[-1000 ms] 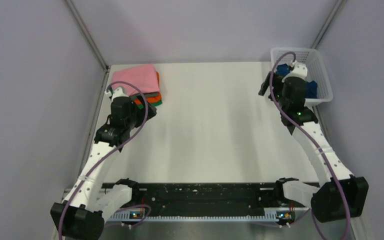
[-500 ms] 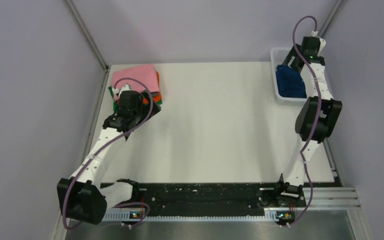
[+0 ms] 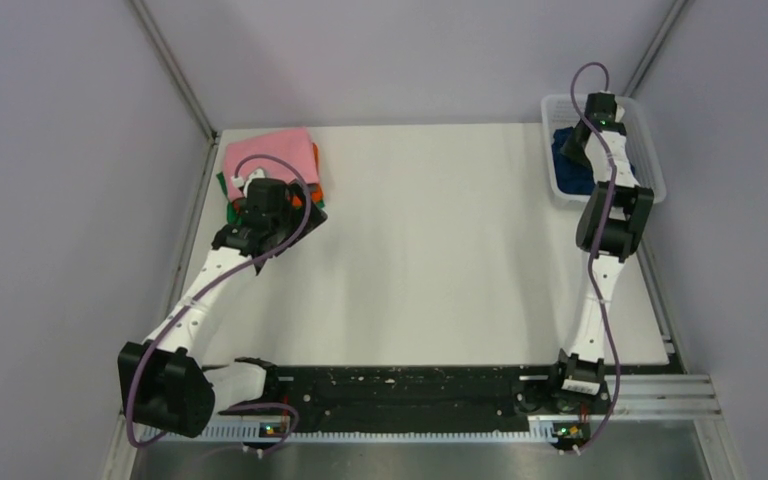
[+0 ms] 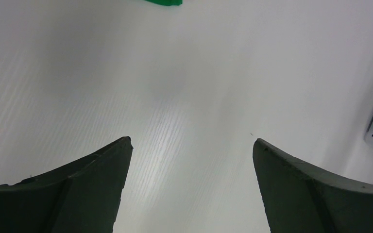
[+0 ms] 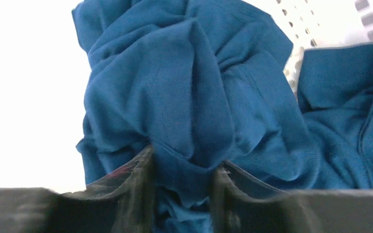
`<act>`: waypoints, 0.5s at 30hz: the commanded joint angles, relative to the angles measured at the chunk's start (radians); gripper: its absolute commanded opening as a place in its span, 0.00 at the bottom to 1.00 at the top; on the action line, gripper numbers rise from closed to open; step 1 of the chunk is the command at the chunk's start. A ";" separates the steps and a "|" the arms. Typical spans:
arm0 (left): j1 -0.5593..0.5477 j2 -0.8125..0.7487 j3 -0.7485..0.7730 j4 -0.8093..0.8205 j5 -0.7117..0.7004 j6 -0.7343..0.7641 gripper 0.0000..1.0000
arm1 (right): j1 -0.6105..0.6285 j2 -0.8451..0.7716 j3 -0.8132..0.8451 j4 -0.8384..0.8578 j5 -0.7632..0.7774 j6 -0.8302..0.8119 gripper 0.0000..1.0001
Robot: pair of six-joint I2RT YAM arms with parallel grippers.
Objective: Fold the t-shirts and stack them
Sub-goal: Grab crumpled tshirt from bin with the right arm
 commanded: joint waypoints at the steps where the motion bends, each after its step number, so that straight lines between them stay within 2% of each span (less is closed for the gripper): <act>1: -0.008 -0.002 0.032 0.001 -0.006 -0.012 0.99 | -0.005 0.011 0.030 -0.009 -0.056 0.005 0.20; 3: -0.011 -0.008 0.027 0.000 -0.003 -0.009 0.99 | -0.004 -0.040 0.029 0.013 -0.054 0.007 0.02; 4: -0.011 -0.013 0.024 -0.002 -0.001 -0.007 0.99 | -0.004 -0.075 0.028 0.028 -0.049 0.002 0.00; 10: -0.014 -0.096 -0.035 0.000 -0.024 0.007 0.99 | 0.004 -0.329 0.027 0.077 -0.155 -0.023 0.00; 15: -0.014 -0.167 -0.074 -0.007 -0.032 0.023 0.99 | 0.134 -0.550 -0.011 0.082 -0.245 -0.109 0.00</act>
